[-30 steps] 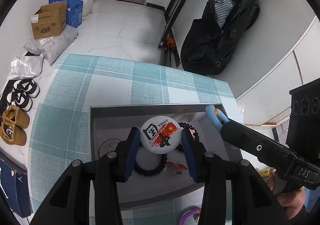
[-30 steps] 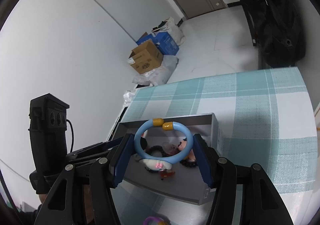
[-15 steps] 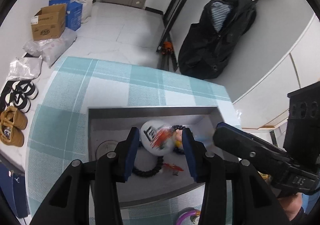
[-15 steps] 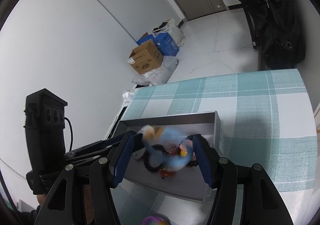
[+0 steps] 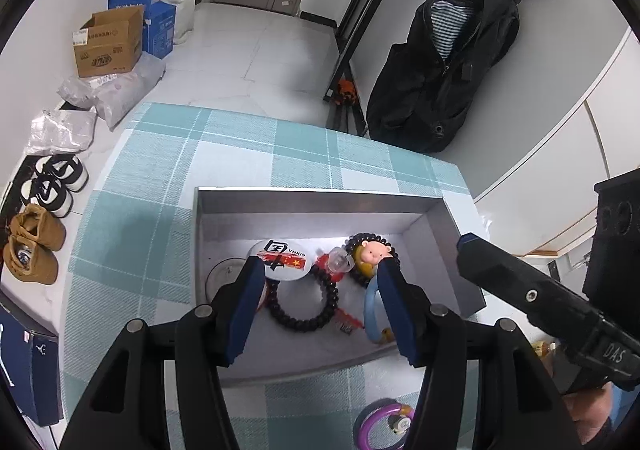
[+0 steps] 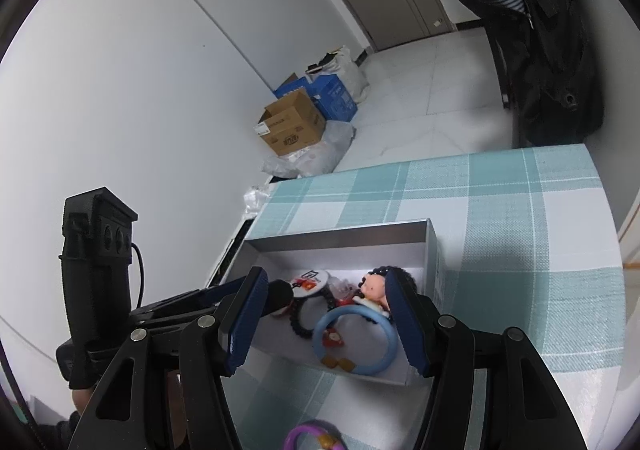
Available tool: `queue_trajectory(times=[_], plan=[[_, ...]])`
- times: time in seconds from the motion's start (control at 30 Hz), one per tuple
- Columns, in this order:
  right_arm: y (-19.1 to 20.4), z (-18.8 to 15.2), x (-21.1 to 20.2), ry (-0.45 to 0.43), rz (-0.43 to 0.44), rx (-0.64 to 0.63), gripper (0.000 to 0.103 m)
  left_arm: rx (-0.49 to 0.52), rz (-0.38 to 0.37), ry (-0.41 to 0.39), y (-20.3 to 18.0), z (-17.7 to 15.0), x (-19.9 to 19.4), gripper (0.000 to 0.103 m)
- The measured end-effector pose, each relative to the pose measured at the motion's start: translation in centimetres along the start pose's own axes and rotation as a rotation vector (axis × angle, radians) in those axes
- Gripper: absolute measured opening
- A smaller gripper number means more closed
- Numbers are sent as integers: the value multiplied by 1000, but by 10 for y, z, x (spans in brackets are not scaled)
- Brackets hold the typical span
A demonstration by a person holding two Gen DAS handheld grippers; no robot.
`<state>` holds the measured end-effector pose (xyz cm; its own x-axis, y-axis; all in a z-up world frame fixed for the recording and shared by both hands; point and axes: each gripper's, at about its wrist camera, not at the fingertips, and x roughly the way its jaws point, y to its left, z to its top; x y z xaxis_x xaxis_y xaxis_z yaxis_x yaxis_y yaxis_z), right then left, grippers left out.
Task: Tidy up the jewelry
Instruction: 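Open both grippers to drop the badge and blue ring into the box, then withdraw the left gripper and grasp the purple ring on the table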
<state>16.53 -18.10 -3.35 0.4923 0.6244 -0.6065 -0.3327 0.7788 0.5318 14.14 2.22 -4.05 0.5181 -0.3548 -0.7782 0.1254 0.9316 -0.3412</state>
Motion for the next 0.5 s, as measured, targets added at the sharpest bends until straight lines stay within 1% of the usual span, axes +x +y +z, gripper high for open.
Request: queue_trajectory(times=[0.17, 0.23, 0.3, 0.37, 0.5], plan=[[4, -4, -10, -10, -4, -8, 61, 1, 22, -27, -1, -5, -10, 53], [5, -6, -15, -16, -4, -14, 61, 4, 14, -41, -1, -7, -15, 53], [6, -7, -19, -20, -3, -22, 62, 18, 6, -56, -3, -11, -19, 53], [8, -7, -24, -23, -6, -32, 62, 44, 16, -71, -7, -15, -24, 54], [12, -11, -38, -36, -17, -39, 69, 71, 2, -81, -13, -24, -31, 54]])
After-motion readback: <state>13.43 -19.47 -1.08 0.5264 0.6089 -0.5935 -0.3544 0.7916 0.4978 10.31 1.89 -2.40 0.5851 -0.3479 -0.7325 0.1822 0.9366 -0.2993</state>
